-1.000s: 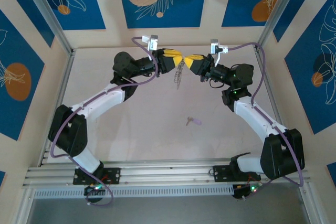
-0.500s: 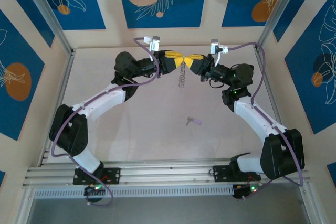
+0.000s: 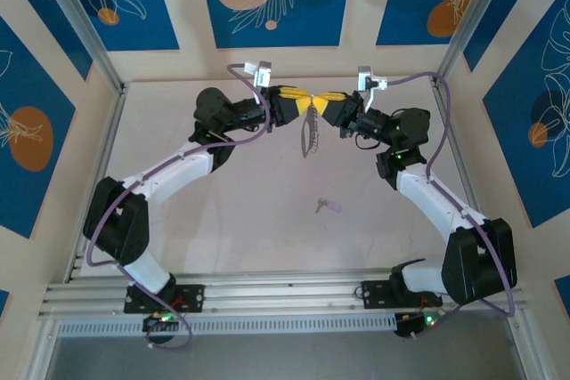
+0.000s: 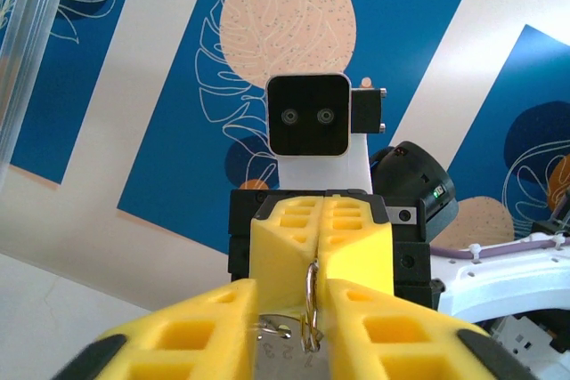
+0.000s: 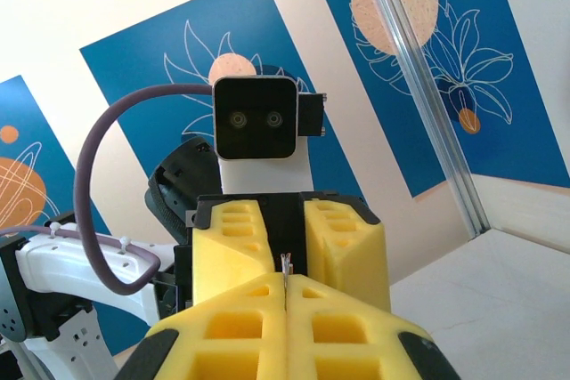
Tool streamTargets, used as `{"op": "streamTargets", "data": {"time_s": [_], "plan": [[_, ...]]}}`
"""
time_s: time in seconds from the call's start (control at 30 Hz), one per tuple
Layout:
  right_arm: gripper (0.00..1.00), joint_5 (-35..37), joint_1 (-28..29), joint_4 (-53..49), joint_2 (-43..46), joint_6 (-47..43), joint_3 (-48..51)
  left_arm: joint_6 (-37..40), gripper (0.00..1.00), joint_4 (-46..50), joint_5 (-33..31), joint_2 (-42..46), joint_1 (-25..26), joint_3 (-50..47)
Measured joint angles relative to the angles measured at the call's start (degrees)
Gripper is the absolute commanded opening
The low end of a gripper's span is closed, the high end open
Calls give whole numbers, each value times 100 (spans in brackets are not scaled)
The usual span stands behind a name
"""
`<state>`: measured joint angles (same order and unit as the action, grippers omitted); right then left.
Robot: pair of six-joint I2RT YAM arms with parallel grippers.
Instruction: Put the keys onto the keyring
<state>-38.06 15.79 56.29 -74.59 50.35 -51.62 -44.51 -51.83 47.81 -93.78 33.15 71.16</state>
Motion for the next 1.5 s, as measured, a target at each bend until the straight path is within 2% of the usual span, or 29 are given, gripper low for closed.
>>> {"op": "streamTargets", "data": {"time_s": [0.2,0.4,0.63,0.73,1.0,1.17,1.37,1.4,1.5], "plan": [[0,17,-4,-17,0,0,0,9,30,2,-2,0,0,-2],[0,17,-22,-22,13,0,0,96,20,2,-2,0,0,-2],[0,20,-48,-39,13,0,0,116,15,4,4,0,0,-2],[0,20,-48,-42,13,0,2,129,9,0,17,0,0,-2],[0,15,-52,-66,13,-44,4,136,8,0,44,0,2,0],[0,15,-52,-70,13,-46,4,162,0,17,70,0,4,2],[0,15,-50,-111,13,-68,4,249,0,44,81,0,4,4],[2,15,-50,-127,13,-85,4,269,0,44,81,0,4,4],[35,22,-50,-236,22,-90,4,378,0,125,79,7,9,4]]}}
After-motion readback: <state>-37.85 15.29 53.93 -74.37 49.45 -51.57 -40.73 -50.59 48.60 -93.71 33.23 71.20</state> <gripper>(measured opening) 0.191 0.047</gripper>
